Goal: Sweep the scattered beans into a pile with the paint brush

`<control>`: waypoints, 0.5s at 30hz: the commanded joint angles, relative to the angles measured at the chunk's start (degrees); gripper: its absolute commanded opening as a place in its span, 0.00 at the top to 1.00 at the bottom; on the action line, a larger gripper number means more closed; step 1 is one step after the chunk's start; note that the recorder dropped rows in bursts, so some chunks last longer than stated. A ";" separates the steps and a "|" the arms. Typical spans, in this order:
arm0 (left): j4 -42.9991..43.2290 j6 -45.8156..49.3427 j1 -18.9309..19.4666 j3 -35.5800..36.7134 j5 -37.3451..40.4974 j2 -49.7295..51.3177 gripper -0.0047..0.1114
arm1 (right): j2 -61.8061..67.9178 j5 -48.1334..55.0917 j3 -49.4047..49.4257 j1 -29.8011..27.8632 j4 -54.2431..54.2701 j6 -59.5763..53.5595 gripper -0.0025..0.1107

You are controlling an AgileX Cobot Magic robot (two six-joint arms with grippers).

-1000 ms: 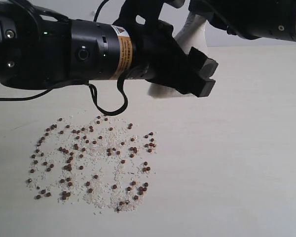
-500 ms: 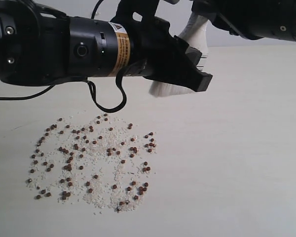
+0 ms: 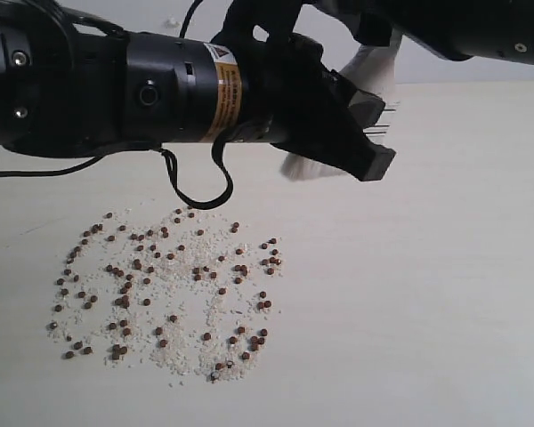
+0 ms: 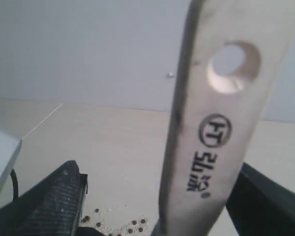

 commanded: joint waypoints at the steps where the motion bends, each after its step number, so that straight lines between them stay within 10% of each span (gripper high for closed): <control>1: 0.42 0.58 4.09 -0.30 -7.45 -0.16 0.96 | -3.20 3.49 -0.33 -0.22 -0.66 -3.45 0.30; 15: 1.08 3.09 21.57 -0.30 -37.33 5.25 0.96 | -2.81 -0.72 -2.25 -5.16 -9.65 -6.05 0.33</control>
